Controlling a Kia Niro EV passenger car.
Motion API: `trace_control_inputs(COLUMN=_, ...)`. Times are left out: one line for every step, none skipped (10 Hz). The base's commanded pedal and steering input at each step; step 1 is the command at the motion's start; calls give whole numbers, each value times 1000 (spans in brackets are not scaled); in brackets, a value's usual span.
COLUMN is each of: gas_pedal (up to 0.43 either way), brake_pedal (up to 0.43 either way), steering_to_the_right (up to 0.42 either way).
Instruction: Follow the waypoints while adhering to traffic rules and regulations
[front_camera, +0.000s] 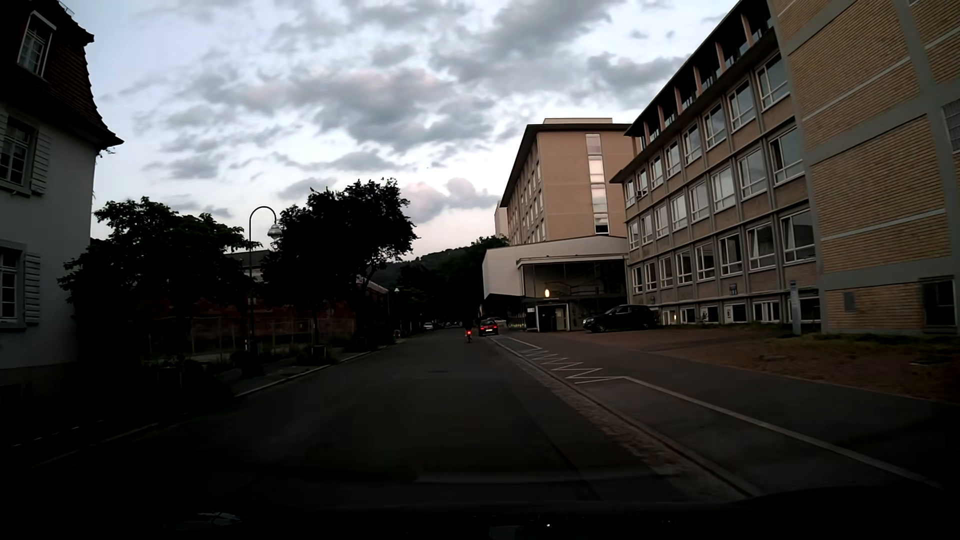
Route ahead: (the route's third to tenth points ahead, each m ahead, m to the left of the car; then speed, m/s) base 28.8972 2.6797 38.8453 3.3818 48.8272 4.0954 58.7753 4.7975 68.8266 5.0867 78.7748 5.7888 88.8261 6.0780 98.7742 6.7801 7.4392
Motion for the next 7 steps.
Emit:
trace_control_inputs(gas_pedal=138, brake_pedal=0, steering_to_the_right=-57)
trace_control_inputs(gas_pedal=138, brake_pedal=0, steering_to_the_right=-51)
trace_control_inputs(gas_pedal=138, brake_pedal=0, steering_to_the_right=-43)
trace_control_inputs(gas_pedal=138, brake_pedal=0, steering_to_the_right=-37)
trace_control_inputs(gas_pedal=138, brake_pedal=0, steering_to_the_right=-31)
trace_control_inputs(gas_pedal=138, brake_pedal=0, steering_to_the_right=-29)
trace_control_inputs(gas_pedal=138, brake_pedal=0, steering_to_the_right=-28)
